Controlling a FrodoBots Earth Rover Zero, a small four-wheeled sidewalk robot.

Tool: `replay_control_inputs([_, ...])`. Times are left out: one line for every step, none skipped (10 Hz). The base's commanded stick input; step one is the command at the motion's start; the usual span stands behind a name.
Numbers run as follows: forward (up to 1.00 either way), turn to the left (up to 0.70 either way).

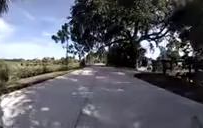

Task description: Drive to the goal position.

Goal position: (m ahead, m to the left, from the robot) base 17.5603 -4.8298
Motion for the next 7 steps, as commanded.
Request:
replay_control_inputs([1.00, 0.00])
replay_control_inputs([1.00, 0.00])
replay_control_inputs([1.00, 0.00])
replay_control_inputs([1.00, 0.00])
replay_control_inputs([1.00, 0.00])
replay_control_inputs([1.00, 0.00])
replay_control_inputs([1.00, 0.00])
